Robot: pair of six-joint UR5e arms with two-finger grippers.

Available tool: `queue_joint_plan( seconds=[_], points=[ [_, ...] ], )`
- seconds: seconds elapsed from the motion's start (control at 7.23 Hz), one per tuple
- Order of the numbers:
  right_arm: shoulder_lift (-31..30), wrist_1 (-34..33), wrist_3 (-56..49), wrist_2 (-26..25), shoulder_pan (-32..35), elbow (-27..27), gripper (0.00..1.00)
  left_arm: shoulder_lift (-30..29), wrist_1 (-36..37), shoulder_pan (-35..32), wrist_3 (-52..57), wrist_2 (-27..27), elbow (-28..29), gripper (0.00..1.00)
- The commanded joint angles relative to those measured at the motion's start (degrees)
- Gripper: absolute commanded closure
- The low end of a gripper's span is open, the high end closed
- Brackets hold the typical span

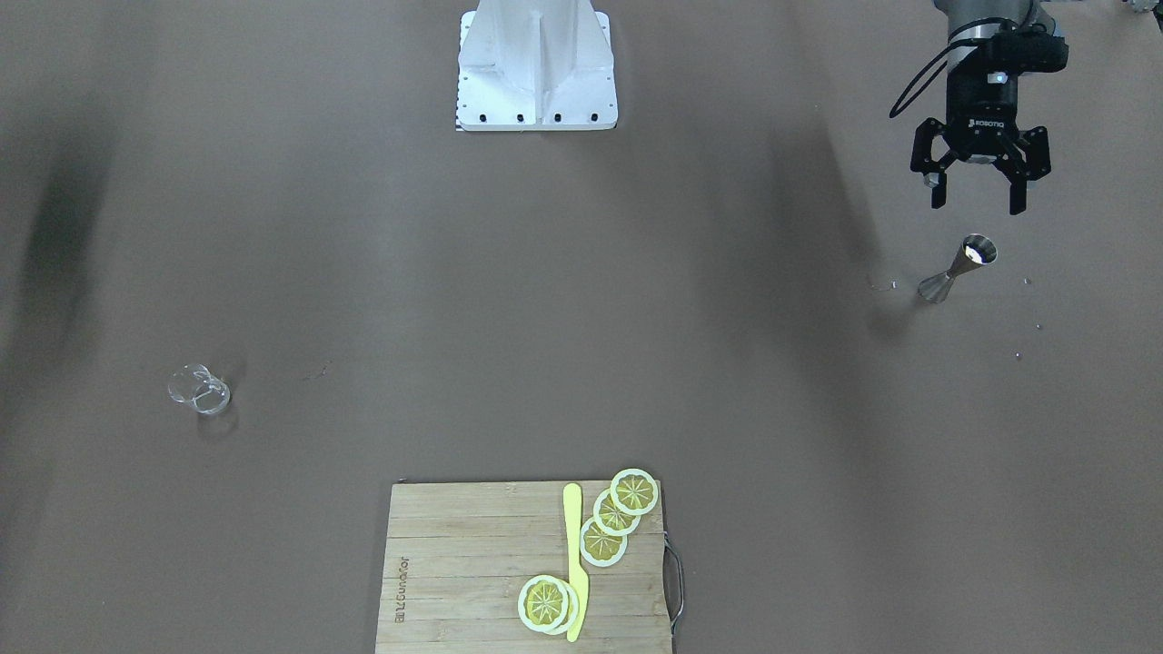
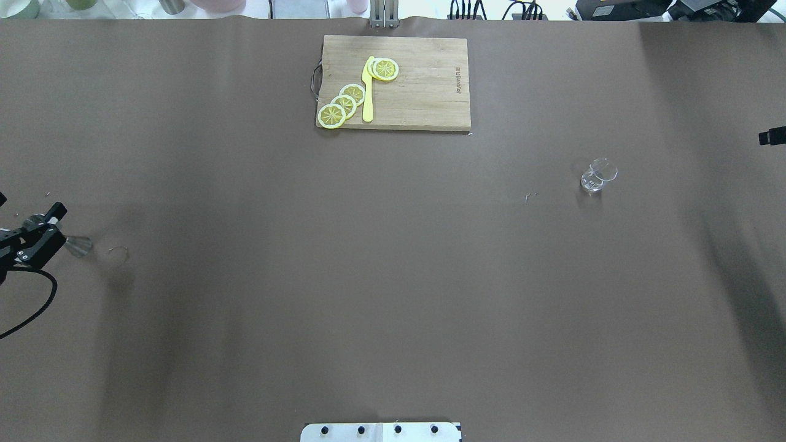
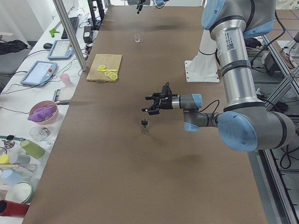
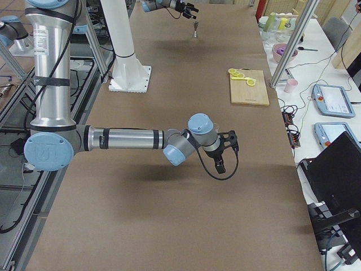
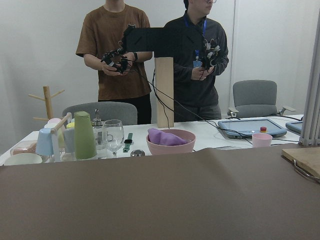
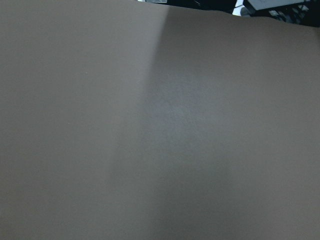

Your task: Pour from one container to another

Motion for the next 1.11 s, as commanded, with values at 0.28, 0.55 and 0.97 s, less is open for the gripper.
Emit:
queue_joint_plan(
  seconds=[0.28,0.55,0.97],
  points=[
    [1.0,-16.2,-0.2,9.7,6.2,0.2,0.00,-13.6,16.7,-10.4,5.1,-15.2,-1.5,0.03],
    [1.0,-22.6,-0.2,11.8,9.1,0.7,0.00,-22.1,25.7,-16.0,5.2,-25.0,-0.4,0.03],
    [-0.4,-34.0,-4.7,10.7,9.1,4.5,0.00,-34.0,38.9,-25.1,8.4,-42.0,4.1,0.03]
  ],
)
